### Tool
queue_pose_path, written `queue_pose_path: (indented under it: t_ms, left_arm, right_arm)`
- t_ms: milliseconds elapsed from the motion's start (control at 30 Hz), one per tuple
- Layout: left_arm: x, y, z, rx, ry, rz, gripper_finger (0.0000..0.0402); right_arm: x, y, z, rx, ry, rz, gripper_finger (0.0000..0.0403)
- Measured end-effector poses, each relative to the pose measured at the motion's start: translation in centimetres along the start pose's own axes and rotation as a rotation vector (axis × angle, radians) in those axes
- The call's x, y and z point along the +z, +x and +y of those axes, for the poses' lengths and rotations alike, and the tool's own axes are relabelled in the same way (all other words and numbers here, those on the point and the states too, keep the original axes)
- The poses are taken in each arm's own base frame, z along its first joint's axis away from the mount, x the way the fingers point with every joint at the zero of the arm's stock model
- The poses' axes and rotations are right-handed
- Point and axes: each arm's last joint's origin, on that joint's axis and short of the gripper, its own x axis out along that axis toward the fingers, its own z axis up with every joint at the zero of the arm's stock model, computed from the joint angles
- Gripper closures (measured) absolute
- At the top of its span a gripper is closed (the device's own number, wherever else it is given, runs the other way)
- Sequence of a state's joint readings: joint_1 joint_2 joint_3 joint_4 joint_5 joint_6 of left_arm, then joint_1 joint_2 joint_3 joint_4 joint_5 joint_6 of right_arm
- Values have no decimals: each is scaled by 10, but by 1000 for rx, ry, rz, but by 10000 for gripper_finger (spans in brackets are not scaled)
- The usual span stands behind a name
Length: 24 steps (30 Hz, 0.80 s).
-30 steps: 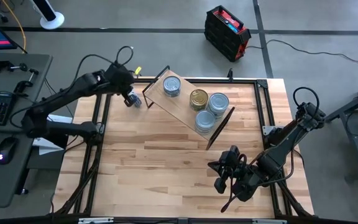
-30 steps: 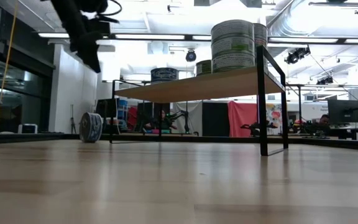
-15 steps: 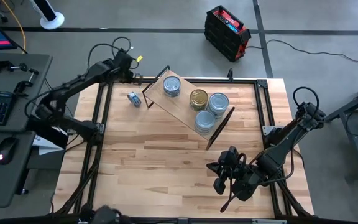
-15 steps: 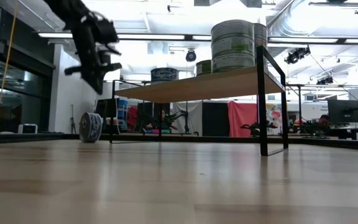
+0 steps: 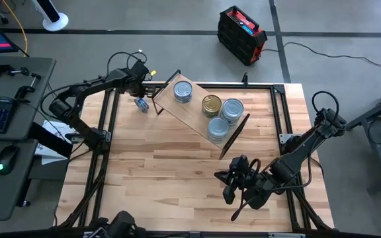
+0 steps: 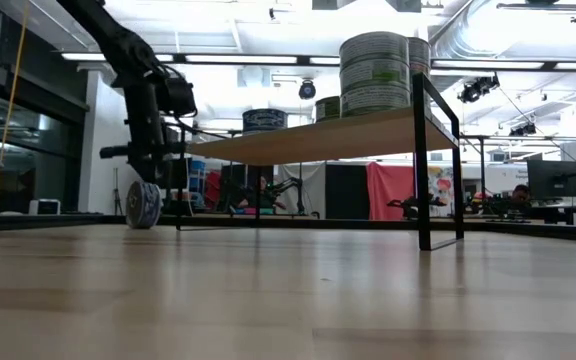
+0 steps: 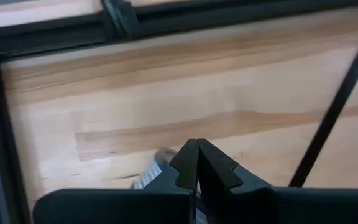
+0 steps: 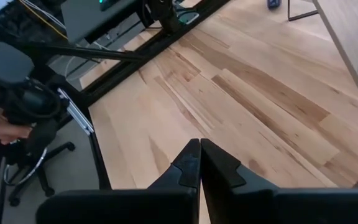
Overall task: Stack canned seafood by type on shelf
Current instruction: Stack the blue tuna can on top of the other blue tuna cans on the shelf
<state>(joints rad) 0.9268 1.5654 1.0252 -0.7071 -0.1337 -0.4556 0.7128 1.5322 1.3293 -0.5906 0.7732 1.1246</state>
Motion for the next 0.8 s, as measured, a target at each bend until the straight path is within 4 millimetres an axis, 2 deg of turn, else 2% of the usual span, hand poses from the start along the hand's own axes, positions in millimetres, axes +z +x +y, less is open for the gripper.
queue_pose_path:
  t_ms: [200,500,800]
  left_arm:
    - [-5,-1,-3,-17,79,42,401]
    - [-30,-5,-4,53,255,249,401]
    - [-55,-14,-25,66,405,334,401]
  right_arm:
    - [1,0,3,24,19,-11,403]
    - [2,0,3,28,22,-13,403]
    - [2,0,3,29,-4,-11,403]
